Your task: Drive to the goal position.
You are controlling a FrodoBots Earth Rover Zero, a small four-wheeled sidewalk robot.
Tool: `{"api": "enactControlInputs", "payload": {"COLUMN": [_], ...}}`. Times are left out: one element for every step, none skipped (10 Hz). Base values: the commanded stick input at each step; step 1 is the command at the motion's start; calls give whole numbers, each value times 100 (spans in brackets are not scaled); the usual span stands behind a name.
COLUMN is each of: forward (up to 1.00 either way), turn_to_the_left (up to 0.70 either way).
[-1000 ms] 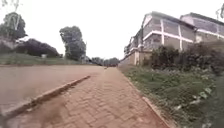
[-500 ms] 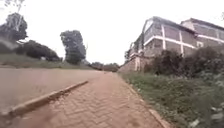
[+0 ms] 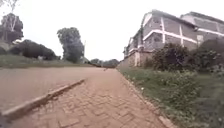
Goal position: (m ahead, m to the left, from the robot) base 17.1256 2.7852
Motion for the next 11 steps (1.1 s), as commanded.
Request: {"api": "enactControlInputs", "payload": {"forward": [70, 70, 70, 70, 70, 70, 70, 70, 70, 70, 70], "turn_to_the_left": [0, 0, 0, 0, 0, 0, 0, 0, 0, 0, 0]}}
